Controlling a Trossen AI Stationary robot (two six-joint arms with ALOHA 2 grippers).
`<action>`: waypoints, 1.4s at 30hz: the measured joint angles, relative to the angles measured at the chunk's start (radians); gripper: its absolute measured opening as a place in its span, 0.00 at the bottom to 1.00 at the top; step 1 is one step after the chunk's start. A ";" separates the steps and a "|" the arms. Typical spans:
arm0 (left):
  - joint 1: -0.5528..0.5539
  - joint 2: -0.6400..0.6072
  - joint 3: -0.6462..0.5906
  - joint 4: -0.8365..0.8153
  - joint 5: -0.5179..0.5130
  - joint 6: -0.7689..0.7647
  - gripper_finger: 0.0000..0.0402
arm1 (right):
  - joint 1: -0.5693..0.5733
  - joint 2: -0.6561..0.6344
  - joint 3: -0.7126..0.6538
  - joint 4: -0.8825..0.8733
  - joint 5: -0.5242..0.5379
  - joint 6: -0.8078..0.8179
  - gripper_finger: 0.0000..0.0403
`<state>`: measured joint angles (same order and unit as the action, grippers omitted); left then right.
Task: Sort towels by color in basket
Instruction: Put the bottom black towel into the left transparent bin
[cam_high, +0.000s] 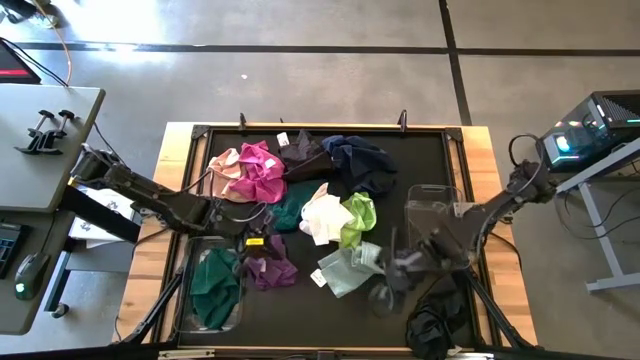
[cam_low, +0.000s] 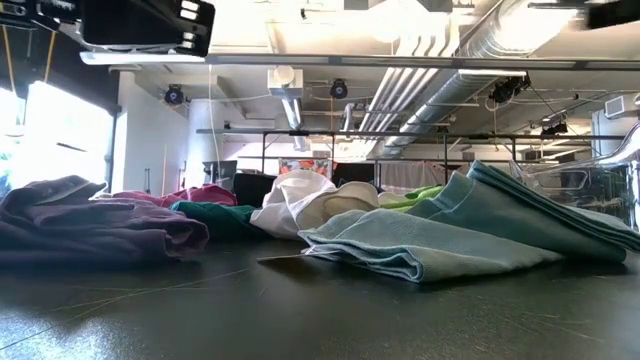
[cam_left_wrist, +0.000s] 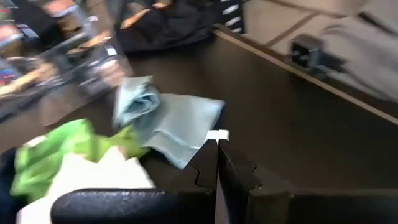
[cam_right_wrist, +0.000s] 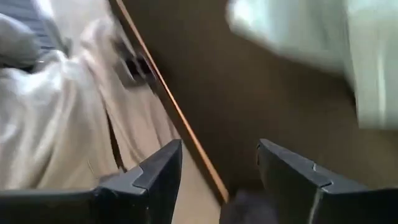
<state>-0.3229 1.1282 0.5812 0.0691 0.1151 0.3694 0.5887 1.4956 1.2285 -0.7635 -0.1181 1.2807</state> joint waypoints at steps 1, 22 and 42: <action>0.003 0.000 0.000 0.001 0.029 0.000 0.00 | 0.024 0.002 0.000 -0.023 -0.011 0.069 0.50; 0.029 0.004 0.000 -0.028 0.085 -0.010 0.00 | 0.312 0.150 -0.001 -0.141 -0.148 0.793 0.50; 0.028 0.004 0.000 -0.036 0.085 -0.026 0.00 | 0.279 0.462 0.005 -0.115 -0.193 0.367 0.39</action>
<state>-0.2947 1.1320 0.5812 0.0334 0.1997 0.3435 0.8677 1.9572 1.2335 -0.8781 -0.3115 1.6476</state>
